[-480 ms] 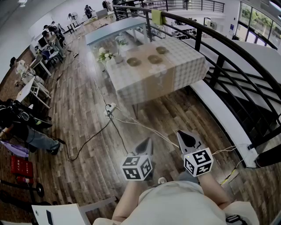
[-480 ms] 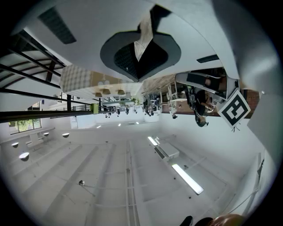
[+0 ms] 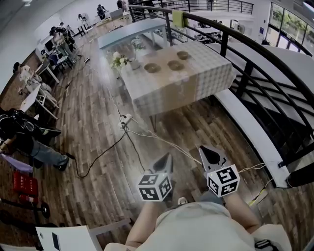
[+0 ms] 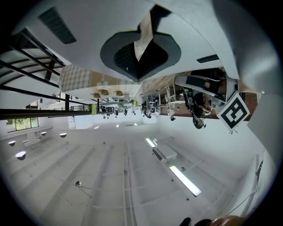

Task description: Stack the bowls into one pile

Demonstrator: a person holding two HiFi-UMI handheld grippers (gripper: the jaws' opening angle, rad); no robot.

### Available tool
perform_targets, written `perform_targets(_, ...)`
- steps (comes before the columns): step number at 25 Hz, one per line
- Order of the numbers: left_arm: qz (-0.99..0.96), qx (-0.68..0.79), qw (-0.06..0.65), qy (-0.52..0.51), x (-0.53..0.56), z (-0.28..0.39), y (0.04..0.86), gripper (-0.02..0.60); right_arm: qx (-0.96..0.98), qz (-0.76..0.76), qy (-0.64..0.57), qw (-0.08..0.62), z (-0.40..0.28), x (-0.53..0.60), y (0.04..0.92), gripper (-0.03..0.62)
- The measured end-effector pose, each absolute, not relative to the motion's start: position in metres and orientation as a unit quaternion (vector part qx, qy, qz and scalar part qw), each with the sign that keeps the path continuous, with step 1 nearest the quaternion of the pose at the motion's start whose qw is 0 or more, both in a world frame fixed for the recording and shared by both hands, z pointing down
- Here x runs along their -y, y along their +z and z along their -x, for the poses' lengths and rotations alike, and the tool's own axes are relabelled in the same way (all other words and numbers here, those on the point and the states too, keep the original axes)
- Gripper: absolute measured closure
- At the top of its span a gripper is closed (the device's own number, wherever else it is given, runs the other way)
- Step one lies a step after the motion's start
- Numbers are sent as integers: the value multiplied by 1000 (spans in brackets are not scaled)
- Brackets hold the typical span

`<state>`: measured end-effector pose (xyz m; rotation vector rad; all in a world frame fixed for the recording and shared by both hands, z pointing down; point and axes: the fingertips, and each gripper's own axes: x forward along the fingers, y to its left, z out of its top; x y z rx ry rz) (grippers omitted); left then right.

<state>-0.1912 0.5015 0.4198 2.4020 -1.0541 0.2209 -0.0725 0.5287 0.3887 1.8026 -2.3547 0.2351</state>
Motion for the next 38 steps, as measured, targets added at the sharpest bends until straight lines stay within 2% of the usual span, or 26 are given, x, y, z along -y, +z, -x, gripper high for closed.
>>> perform_targets(9,-886,385,244,88,-500,199,419,577,792,-602,86,63,78,-526,384,594)
perform_targets(25,-882,390,253,79,-495,214,422,577,792,-598,99,67,99,-521,393,592)
perform_targets(38,-875,406,253,70,-446,190,419,577,791,-602,99,50,62,-468,385,592)
